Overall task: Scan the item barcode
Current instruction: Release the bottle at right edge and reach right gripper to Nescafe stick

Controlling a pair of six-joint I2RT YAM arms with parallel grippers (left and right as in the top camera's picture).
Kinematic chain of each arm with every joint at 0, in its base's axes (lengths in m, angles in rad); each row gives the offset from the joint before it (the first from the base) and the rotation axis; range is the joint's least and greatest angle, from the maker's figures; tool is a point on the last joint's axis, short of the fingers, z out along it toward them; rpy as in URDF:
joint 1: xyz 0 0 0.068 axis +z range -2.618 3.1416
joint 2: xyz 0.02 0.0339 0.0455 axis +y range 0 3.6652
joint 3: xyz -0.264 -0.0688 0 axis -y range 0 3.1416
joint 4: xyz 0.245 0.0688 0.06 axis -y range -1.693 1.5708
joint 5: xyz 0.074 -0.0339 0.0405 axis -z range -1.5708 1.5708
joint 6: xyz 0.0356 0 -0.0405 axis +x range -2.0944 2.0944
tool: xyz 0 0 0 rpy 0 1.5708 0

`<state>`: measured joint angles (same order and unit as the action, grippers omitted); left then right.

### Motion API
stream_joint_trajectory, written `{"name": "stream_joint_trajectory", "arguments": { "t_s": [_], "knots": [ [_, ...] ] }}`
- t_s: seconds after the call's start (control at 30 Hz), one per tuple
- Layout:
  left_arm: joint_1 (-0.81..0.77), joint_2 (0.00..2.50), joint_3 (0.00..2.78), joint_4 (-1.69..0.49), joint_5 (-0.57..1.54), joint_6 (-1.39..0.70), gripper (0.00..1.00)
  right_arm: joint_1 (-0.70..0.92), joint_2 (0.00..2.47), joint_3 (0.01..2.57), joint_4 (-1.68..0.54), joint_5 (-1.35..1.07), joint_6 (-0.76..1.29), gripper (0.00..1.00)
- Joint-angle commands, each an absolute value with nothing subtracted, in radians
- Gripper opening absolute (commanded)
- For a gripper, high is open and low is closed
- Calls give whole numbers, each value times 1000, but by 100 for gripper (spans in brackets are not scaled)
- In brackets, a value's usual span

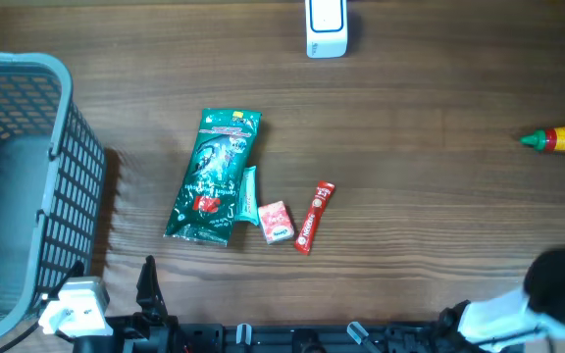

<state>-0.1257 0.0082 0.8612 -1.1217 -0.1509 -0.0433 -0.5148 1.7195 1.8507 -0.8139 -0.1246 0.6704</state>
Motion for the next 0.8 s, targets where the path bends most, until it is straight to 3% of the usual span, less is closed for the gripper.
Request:
{"name": "stream_joint_trajectory", "arguments": {
  "t_s": [0.0, 0.13, 0.33, 0.53, 0.77],
  "knots": [
    [-120, 5, 862, -1120, -146, -46, 100, -359, 1553, 1864, -958, -276, 688, 100],
    [-120, 5, 862, -1120, -146, -46, 100, -49, 1483, 1855, -1243, -318, 728, 100],
    [-120, 5, 862, -1120, -146, -46, 100, 242, 1483, 1760, -1306, -278, 811, 100],
    [-120, 5, 862, -1120, -146, -46, 100, 373, 1481, 1760, -1493, 6, 923, 100],
    [-120, 5, 862, -1120, -146, -46, 100, 428, 1481, 1753, -1516, 110, 1014, 100]
  ]
}}
